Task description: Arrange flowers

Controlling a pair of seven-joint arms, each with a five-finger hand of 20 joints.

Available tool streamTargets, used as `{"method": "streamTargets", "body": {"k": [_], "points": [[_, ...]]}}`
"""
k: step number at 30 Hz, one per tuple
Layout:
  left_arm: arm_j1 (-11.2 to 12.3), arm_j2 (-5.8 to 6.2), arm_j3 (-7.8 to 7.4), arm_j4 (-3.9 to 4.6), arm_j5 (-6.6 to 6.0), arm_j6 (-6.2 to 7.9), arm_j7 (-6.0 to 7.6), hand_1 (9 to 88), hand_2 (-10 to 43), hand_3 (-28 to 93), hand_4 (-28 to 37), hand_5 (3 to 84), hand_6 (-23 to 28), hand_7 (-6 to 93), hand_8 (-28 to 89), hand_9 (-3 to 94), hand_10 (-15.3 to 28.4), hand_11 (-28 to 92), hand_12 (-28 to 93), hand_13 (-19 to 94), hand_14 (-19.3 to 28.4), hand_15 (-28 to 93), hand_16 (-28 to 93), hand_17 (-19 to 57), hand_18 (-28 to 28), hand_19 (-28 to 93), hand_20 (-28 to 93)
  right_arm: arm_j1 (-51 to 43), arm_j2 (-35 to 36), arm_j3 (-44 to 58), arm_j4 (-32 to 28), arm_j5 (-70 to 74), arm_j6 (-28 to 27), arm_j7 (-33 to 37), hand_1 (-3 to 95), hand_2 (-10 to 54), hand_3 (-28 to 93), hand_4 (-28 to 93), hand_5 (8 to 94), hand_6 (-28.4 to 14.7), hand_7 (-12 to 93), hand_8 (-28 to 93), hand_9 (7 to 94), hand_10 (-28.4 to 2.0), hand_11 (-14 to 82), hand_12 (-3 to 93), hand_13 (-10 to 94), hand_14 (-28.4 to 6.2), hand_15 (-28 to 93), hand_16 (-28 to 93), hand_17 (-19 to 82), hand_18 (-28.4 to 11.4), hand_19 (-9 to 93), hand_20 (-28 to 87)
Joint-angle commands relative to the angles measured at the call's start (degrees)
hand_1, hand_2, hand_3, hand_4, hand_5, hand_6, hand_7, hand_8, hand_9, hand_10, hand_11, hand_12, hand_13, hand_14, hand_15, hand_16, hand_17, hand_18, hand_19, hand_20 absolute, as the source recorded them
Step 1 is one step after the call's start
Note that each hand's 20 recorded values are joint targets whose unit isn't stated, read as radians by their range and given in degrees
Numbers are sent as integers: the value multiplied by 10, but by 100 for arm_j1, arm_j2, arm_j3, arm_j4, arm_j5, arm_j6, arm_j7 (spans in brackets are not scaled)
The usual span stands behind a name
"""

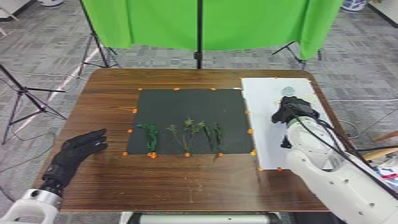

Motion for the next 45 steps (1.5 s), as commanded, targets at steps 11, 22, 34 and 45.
{"method": "streamTargets", "body": {"k": [11,22,34,45], "points": [[216,-53,-108,-33,-58,90,43,332,-48,654,-133,433,67,78,-56,391,131,161,117,350,182,196,18,91,144,123,192,251,238,-201,-357,-436,1839,-433,941,-95,-283,484,792,-39,251,190,923,-94,136,475,937,2,672,407,697,-125,932,614],[153,72,125,17,-340,937,463,326,-35,658,-140,453,70,87,-57,419,139,181,116,370,186,212,16,97,142,128,195,3050,-826,-1872,-176,876,2056,-1992,932,-95,-283,489,789,-30,270,183,925,-88,135,485,933,1,674,418,687,-129,932,633],[-8,149,597,13,-1134,2334,904,237,215,670,-281,486,69,108,-66,466,151,219,104,402,197,262,-10,116,139,151,205,3607,-2543,-3126,914,1090,1307,-3130,916,-95,-283,492,772,-14,293,175,922,-78,128,488,919,3,692,421,675,-132,932,649],[-238,182,785,190,-1454,2231,1427,251,297,676,-283,478,66,120,-67,483,150,230,98,424,195,267,-27,146,135,168,208,3340,-3198,-3649,1594,787,1027,-3545,906,-95,-283,497,758,-7,313,155,920,-73,125,488,911,3,703,419,665,-133,932,658]]}}
